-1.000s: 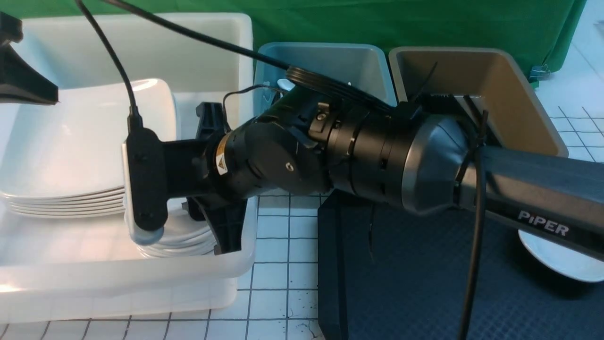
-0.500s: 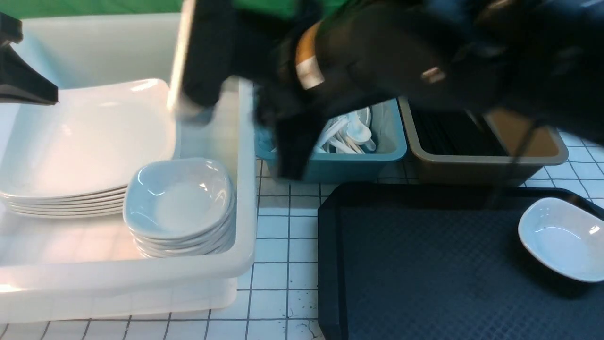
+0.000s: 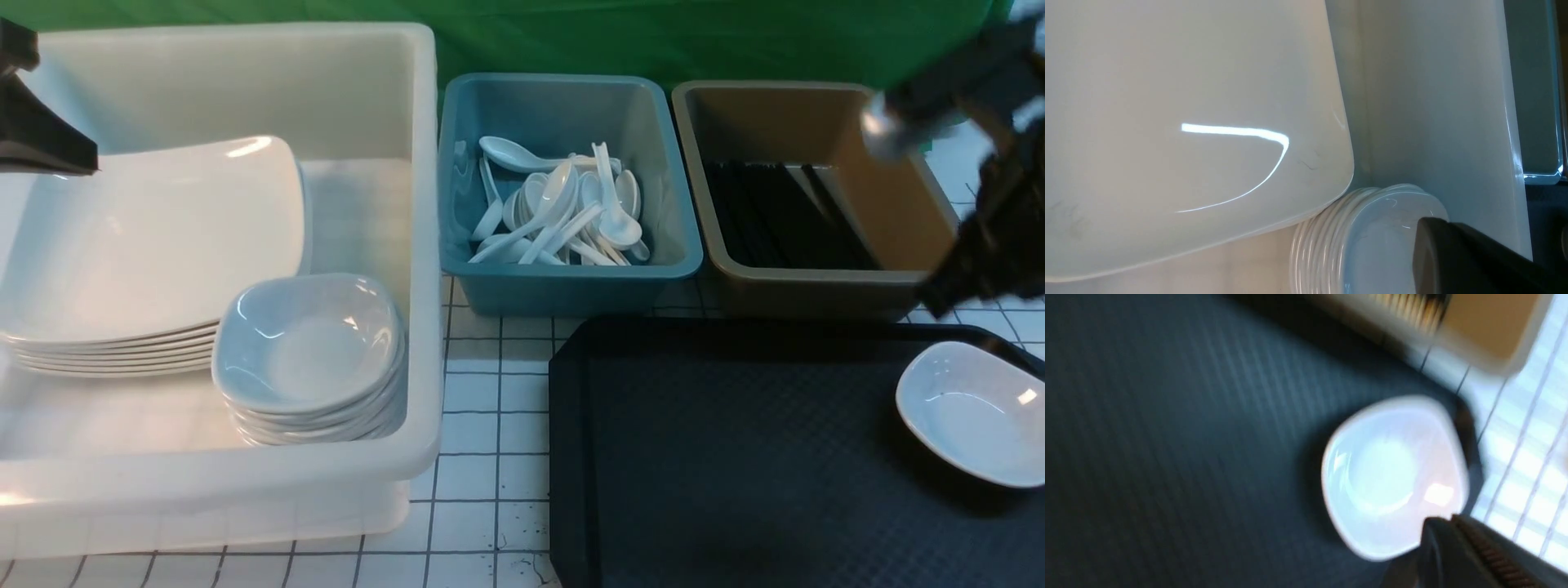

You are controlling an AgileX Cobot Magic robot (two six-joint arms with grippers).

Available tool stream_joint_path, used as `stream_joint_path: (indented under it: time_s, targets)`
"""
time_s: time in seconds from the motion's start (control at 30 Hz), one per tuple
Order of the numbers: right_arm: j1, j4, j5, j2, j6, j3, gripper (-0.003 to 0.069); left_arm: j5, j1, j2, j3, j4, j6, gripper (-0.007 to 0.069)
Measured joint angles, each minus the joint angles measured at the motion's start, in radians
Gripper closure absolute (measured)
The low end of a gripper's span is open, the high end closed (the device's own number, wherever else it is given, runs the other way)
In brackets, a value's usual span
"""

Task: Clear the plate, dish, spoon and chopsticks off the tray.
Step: Use the right arm to grab a small plate from the dinner plate

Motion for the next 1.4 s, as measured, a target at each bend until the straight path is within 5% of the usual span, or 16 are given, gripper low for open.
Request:
stream_joint_path:
  time_s: [0.27,0.53,0.77,0.93,1.1,1.4]
  targets:
    - [-0.025,0.033,-0.098,0.148,-0.003,0.104,0.0228,-0.017,0.000,0.000,0.000,-0.049,-0.005,0.0620]
    - [-0.026,-0.013,-0.113,0.316,0.010,0.106,0.0196,-0.017,0.000,0.000,0.000,-0.049,-0.007,0.0620]
    - [-0.026,-0.188,-0.146,0.420,0.115,0.107,0.0195,-0.018,0.000,0.000,0.000,-0.049,-0.014,0.0613]
    - [-0.026,-0.201,-0.175,0.445,0.152,0.107,0.0261,-0.018,0.000,0.000,0.000,-0.049,-0.014,0.0606]
    - [-0.024,-0.219,-0.139,0.448,0.174,0.101,0.0552,-0.018,0.000,0.000,0.000,-0.053,-0.014,0.0606]
    - [0.086,-0.100,0.052,0.242,0.173,0.076,0.0622,-0.018,0.000,0.000,0.000,-0.059,-0.015,0.0606]
